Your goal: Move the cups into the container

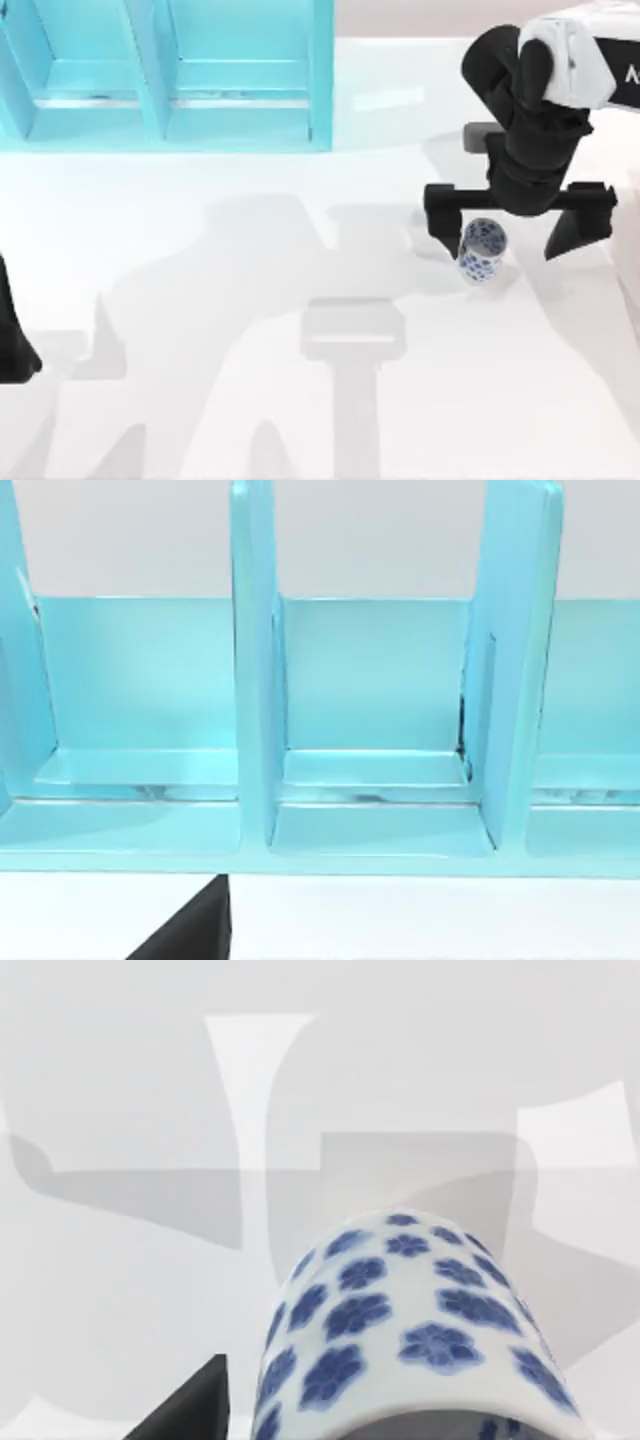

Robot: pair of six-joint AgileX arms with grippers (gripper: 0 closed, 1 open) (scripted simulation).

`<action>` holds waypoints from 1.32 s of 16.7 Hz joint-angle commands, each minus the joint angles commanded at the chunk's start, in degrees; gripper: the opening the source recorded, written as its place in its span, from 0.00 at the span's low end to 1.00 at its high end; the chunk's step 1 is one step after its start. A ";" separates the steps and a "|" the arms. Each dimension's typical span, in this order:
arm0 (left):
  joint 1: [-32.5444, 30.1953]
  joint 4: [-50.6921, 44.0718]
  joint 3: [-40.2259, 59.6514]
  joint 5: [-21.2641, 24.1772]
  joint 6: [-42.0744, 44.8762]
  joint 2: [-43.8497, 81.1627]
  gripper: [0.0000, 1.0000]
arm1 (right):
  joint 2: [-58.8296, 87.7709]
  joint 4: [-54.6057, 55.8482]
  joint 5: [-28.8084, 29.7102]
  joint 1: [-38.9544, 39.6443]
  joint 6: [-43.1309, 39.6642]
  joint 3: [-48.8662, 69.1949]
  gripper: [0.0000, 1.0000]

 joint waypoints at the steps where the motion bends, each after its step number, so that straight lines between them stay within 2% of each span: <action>1: 0.00 0.00 0.00 0.00 0.00 0.00 1.00 | 0.00 0.00 0.00 0.00 0.00 0.00 1.00; 2: 0.00 0.00 0.00 0.00 0.00 0.00 1.00 | 0.00 0.00 0.00 0.00 0.00 0.00 1.00; 15: 0.00 0.00 0.00 0.00 0.00 0.00 1.00 | 0.00 0.00 0.00 0.00 0.00 0.00 0.02; 22: 0.00 0.00 0.00 0.00 0.00 0.00 1.00 | 0.00 0.00 0.00 0.00 0.00 0.00 0.00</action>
